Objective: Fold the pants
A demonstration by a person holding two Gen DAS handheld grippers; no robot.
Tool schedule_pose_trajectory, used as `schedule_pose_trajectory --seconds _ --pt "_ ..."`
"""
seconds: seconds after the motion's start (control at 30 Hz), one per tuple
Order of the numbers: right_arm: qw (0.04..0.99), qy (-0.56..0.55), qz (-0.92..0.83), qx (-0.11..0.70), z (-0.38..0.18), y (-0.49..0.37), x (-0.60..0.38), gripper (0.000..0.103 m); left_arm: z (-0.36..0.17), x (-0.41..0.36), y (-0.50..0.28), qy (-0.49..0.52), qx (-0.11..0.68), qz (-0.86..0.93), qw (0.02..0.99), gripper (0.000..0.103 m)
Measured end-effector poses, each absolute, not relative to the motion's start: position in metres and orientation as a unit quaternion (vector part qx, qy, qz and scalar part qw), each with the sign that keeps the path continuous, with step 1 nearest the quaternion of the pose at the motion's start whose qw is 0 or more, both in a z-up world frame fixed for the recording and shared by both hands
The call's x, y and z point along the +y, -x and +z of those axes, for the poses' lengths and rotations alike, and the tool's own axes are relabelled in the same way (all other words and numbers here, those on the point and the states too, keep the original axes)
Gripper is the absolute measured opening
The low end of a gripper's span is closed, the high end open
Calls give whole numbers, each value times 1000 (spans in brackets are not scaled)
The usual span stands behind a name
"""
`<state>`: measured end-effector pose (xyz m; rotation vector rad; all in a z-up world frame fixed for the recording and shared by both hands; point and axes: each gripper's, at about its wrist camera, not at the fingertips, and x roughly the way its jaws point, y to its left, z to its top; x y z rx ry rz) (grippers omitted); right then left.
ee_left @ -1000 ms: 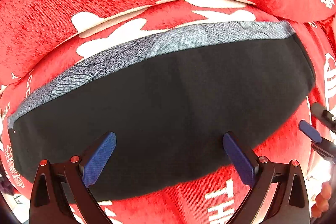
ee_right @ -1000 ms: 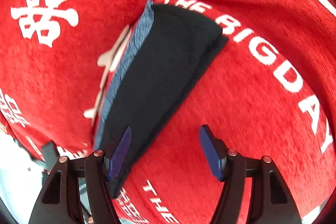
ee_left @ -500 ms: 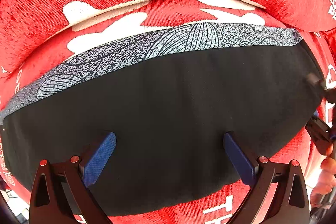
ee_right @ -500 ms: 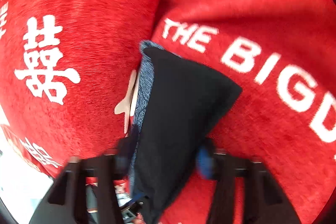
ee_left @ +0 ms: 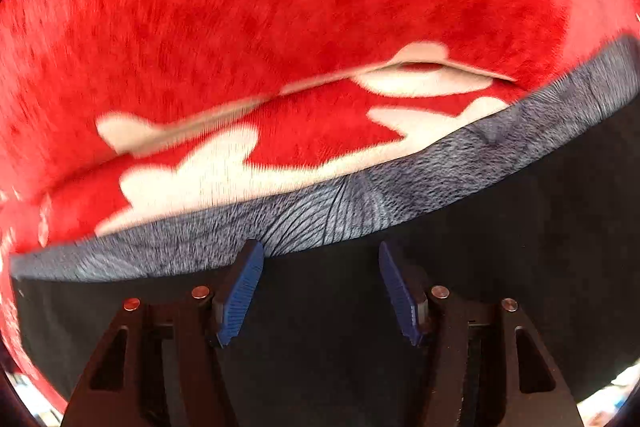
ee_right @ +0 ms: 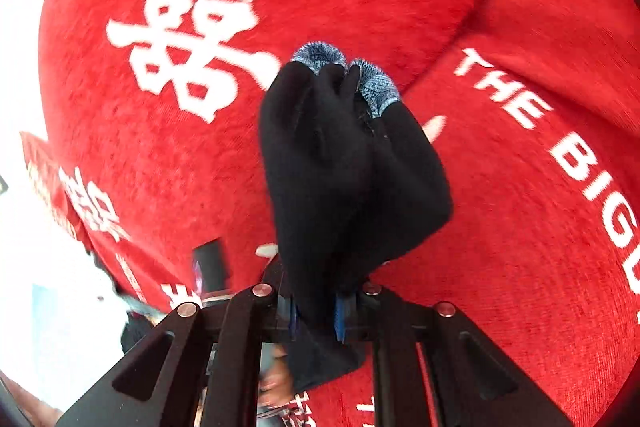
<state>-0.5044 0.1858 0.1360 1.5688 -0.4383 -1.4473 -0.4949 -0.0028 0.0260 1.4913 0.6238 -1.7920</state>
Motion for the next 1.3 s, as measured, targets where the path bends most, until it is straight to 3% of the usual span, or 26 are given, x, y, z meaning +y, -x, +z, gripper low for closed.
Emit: schedule_pose_trajectory --seconds 0.23,0.27,0.3,0.33,0.5,0.63,0.83,0.97,1.07,1.2,1.3 --pt "509 -605 -605 -93 178 468 145 14 56 -20 448 -558 294 -692 352 61" --pt "519 -596 -609 -67 188 456 137 14 61 -24 435 -553 298 -693 354 63" --pt "527 -588 -612 -46 195 446 130 14 65 -27 426 -550 300 -694 355 76" --pt "533 -581 -614 -28 201 437 125 14 73 -32 407 -542 303 -696 360 81" --pt "567 -544 -612 88 219 362 79 14 88 -53 325 -527 312 -693 380 83" --pt "574 -532 -601 162 201 302 53 14 85 -77 241 -524 328 -673 406 83" --pt "535 -502 -594 330 120 190 14 17 72 -98 154 -520 359 -640 437 83" --pt "490 -426 -625 434 94 146 17 28 68 -103 129 -521 362 -642 431 83" --pt "477 -349 -620 515 90 104 21 56 66 -109 113 -519 367 -645 424 83" --pt "534 -288 -571 553 102 57 45 56 78 -113 120 -512 367 -663 405 83" --pt "556 -346 -558 510 123 66 59 56 87 -110 131 -502 382 -689 357 83"
